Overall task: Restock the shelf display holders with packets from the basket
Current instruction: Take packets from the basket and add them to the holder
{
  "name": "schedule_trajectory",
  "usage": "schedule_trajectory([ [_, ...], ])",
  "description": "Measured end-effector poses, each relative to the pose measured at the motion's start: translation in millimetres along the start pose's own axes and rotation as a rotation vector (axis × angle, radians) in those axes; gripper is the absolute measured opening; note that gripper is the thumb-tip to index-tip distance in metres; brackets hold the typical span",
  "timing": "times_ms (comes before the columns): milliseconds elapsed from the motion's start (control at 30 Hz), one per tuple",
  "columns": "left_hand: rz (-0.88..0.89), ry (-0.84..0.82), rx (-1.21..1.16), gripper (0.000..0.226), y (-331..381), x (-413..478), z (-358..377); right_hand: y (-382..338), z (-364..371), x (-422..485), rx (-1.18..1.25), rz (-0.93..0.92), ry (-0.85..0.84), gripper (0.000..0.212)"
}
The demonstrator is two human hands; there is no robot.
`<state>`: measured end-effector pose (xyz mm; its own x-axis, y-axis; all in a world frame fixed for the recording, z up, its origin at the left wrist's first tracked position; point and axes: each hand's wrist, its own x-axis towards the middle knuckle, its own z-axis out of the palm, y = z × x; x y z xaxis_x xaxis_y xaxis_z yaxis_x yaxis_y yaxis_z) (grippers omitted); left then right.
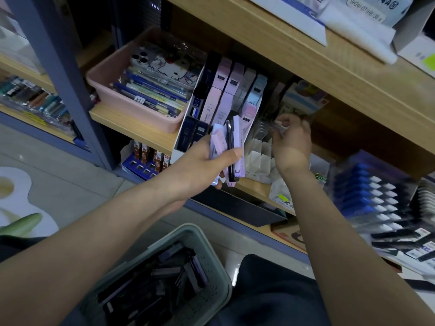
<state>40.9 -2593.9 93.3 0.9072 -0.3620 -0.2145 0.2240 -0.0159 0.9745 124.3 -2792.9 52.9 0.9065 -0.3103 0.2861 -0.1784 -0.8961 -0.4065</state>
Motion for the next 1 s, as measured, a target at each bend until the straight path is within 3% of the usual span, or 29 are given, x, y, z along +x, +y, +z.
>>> schedule_trajectory([
  [167,-0.007,0.014,0.008,0.025,-2,1,-2,-27,-18,-24,0.282,-0.03,0.106,0.018],
  [200,-0.011,0.017,0.011,0.025,-2,1,-3,-35,-26,-28,0.372,-0.014,0.031,0.02],
  [300,-0.015,0.01,0.038,0.025,-3,1,-5,-63,-53,-45,0.626,0.07,-0.459,0.032],
  [333,-0.007,0.002,0.05,0.025,-2,0,-5,-69,-59,-51,0.644,0.053,-0.586,0.028],
  [400,0.012,-0.006,0.077,0.02,-1,-2,-5,-75,-64,-61,0.675,0.019,-0.679,0.012],
  [667,0.02,0.065,0.048,0.018,2,-13,-10,-66,-64,-63,0.928,0.259,-0.491,0.02],
  [800,-0.006,0.162,0.025,0.023,3,-13,-21,-62,-58,-58,0.645,0.054,-0.547,0.019],
  [900,-0.022,0.224,-0.003,0.019,3,-13,-30,-61,-51,-57,0.451,0.0,-0.616,0.016],
  [1000,-0.053,0.266,-0.02,0.014,4,-13,-37,-56,-48,-53,0.307,-0.056,-0.35,0.025],
])
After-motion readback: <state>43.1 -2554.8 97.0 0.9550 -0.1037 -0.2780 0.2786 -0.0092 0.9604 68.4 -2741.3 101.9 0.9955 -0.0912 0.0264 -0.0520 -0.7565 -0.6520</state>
